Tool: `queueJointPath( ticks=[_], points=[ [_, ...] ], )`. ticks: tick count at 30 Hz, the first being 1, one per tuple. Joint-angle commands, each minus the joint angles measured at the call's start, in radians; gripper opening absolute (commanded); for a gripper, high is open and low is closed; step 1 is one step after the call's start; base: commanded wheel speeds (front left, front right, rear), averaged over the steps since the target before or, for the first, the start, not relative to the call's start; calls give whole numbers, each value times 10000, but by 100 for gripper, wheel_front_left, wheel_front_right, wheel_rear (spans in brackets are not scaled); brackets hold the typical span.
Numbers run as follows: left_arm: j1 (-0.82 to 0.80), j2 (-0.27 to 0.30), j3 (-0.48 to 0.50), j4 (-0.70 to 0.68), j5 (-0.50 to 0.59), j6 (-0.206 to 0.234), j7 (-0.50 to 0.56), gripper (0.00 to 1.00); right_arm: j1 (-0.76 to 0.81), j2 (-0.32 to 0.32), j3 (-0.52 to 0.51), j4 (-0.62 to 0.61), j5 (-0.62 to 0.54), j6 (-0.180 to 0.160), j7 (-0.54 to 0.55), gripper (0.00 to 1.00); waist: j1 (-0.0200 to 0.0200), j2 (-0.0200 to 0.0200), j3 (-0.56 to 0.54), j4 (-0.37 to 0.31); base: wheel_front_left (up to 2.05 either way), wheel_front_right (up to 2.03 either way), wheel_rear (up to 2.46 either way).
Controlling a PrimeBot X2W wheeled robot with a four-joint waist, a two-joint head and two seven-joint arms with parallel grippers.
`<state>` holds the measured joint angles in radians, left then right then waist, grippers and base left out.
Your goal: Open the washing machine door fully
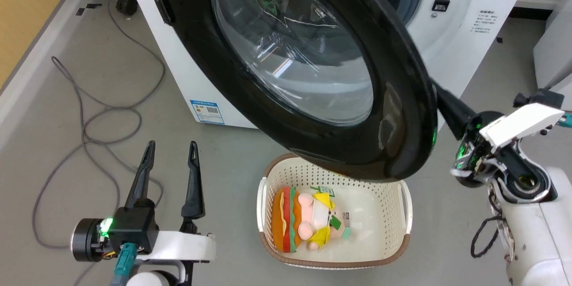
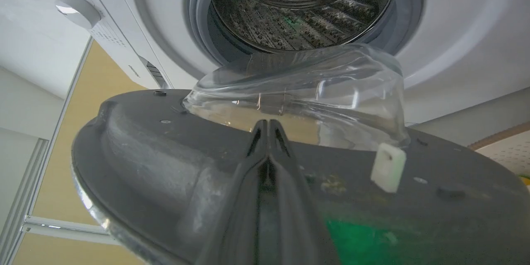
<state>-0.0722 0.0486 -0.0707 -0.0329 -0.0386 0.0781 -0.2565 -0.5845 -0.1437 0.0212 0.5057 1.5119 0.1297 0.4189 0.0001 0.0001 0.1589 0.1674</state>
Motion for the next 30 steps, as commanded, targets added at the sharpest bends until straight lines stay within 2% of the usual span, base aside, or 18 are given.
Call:
queueJointPath(
  ticks=[1,13,30],
  points=[
    [-172,16,-6,8,-29,54,-53,100,205,66,105,-89,-3,10,118,0,-1,-1,-25,4,0,0,0],
    [35,16,-38,143,-20,-16,-53,100,1587,359,896,-1255,352,10,814,0,-1,-1,-496,12,0,0,0],
    [290,16,-66,400,84,-156,-53,100,3153,821,2307,-2786,642,10,1222,0,-1,-1,-942,403,0,0,0]
  ],
)
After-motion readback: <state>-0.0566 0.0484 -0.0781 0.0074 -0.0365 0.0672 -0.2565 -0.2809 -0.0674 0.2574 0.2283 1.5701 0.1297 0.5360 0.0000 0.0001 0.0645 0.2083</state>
